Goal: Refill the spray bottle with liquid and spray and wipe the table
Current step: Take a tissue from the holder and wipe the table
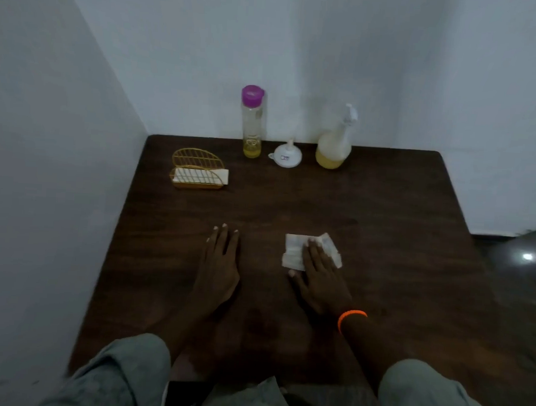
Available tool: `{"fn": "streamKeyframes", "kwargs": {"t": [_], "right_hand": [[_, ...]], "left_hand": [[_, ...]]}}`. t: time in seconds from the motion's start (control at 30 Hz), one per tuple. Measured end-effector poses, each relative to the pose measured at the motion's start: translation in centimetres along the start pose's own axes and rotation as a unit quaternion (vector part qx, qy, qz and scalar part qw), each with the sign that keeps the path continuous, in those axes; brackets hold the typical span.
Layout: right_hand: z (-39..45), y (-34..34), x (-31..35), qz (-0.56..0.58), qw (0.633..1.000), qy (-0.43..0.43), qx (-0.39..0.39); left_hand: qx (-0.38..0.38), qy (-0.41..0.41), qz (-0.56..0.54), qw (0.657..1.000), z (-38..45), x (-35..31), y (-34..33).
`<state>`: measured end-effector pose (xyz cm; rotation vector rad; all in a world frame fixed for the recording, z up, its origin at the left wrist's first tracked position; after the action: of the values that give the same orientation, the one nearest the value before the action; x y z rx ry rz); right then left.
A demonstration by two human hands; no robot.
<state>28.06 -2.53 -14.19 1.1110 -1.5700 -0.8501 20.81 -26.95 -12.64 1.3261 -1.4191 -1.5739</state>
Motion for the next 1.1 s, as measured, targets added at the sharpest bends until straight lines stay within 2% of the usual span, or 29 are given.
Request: {"fn": "streamKeyframes", "kwargs": {"t": [0.1, 0.27, 0.47, 0.57, 0.73, 0.83, 0.97, 1.1], "right_hand": [[-2.8, 0.3, -3.6, 0.022, 0.996, -0.083, -0.022], [-3.2, 0.3, -1.8, 0.056, 0.992, -0.110, -0.023], [-1.3, -2.1, 5.6, 0.040, 0.999, -0.018, 0.003], [-0.8, -3.9, 10.4, 0.020, 0.998, 0.057, 0.028], [-2.5, -7.6, 17.5, -0.015, 0.966, 0.245, 0.079], [-3.7, -8.1, 18.3, -0.029, 0.949, 0.303, 0.079], [-3.0, -7.0, 15.0, -0.076, 0.944, 0.314, 0.070], [-3.6, -4.9, 9.5, -0.066, 0.970, 0.227, 0.051]], "left_hand": [[-0.006, -0.006, 0.000, 1.000, 0.6, -1.5, 0.0], [-0.023, -0.009, -0.010, 1.000, 0.3, -1.7, 0.6], [-0.057, 0.026, -0.036, 0.997, -2.8, 1.0, 1.4], [-0.063, 0.049, -0.047, 0.996, -4.6, 2.5, 2.0], [-0.025, 0.073, 0.001, 0.997, -7.3, 4.7, 2.4], [-0.036, 0.088, 0.022, 0.995, -8.4, 5.1, 2.5], [-0.061, 0.072, -0.003, 0.996, -9.2, 4.5, 2.1], [-0.059, 0.076, -0.014, 0.995, -8.9, 2.0, 2.0]]}}
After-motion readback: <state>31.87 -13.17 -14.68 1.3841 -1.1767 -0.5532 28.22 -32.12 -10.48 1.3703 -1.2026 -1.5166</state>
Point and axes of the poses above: each hand's wrist, its own z-axis towards the middle knuckle, its own y-axis out of the back of the hand, x = y × z, the point moved 3 cm from there along z, towards the middle knuckle
